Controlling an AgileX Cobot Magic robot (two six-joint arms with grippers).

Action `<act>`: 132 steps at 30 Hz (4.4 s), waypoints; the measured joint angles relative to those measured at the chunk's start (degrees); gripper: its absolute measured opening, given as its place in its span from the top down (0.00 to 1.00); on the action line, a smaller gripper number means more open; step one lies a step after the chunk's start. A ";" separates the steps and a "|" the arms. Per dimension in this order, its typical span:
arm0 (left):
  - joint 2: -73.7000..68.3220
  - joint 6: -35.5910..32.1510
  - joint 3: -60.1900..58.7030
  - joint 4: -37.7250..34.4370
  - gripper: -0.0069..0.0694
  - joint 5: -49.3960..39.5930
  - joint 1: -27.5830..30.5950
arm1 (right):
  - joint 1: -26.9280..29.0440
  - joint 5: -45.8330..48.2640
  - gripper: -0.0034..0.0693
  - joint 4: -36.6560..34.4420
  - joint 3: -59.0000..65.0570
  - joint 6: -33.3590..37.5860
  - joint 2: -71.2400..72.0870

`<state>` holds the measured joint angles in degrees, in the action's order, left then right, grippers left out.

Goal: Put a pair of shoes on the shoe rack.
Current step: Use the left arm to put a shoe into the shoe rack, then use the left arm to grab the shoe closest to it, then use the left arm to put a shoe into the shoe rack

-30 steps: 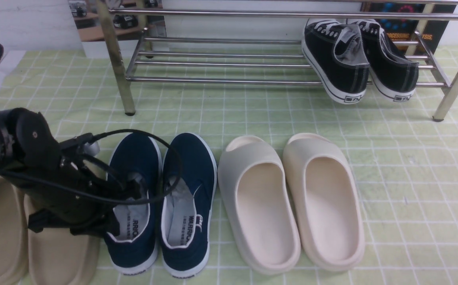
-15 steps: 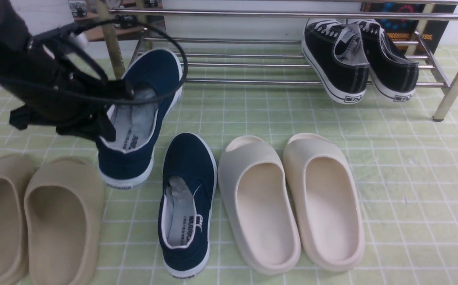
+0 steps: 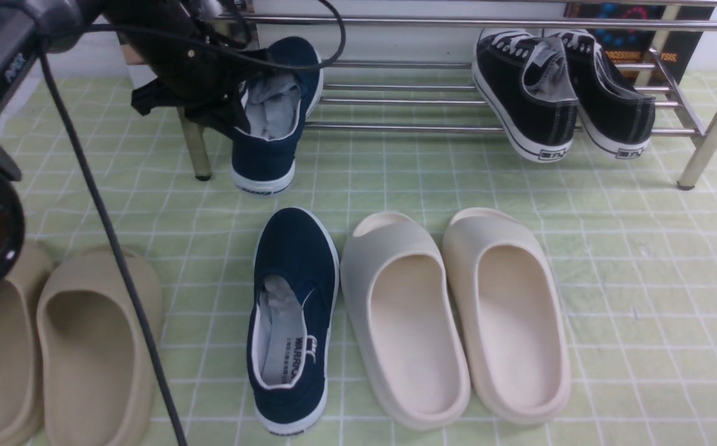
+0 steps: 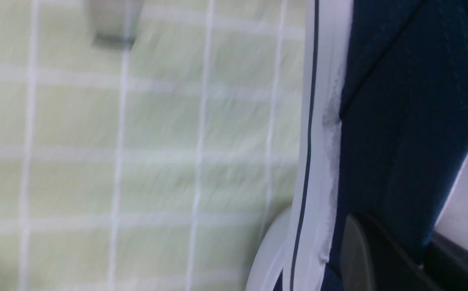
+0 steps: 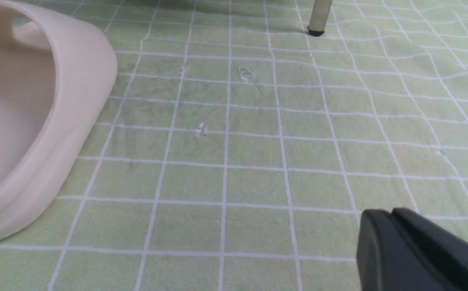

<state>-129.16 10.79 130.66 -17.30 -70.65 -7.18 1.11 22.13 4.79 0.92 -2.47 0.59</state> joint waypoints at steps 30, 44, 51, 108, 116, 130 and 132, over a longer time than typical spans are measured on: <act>-7.53 0.26 18.63 -2.84 0.38 -1.10 -0.36 | 0.00 0.00 0.83 0.00 0.00 0.00 0.00; 11.81 -0.01 -2.79 1.38 0.66 -1.10 -0.30 | 0.00 0.00 0.81 0.00 0.00 0.00 0.00; 23.30 -6.36 -28.57 2.59 0.93 -0.82 -5.03 | 0.00 0.00 0.80 0.00 0.00 0.00 0.00; -0.17 2.34 0.14 7.68 0.92 -0.77 -16.00 | 0.00 0.00 0.72 0.00 0.00 0.05 0.00; -11.27 7.31 17.89 9.74 0.92 -0.51 -16.00 | 0.00 0.00 0.70 0.00 0.00 0.05 0.00; -13.70 10.21 18.61 11.68 0.92 7.79 -16.00 | 0.00 0.00 0.67 0.00 0.00 0.06 0.00; -13.70 10.27 18.61 11.92 0.90 9.30 -16.00 | 0.00 0.00 0.67 0.00 0.00 0.06 0.00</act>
<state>-142.85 21.05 149.27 -5.37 -61.34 -23.17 1.11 22.13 4.79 0.92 -2.40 0.59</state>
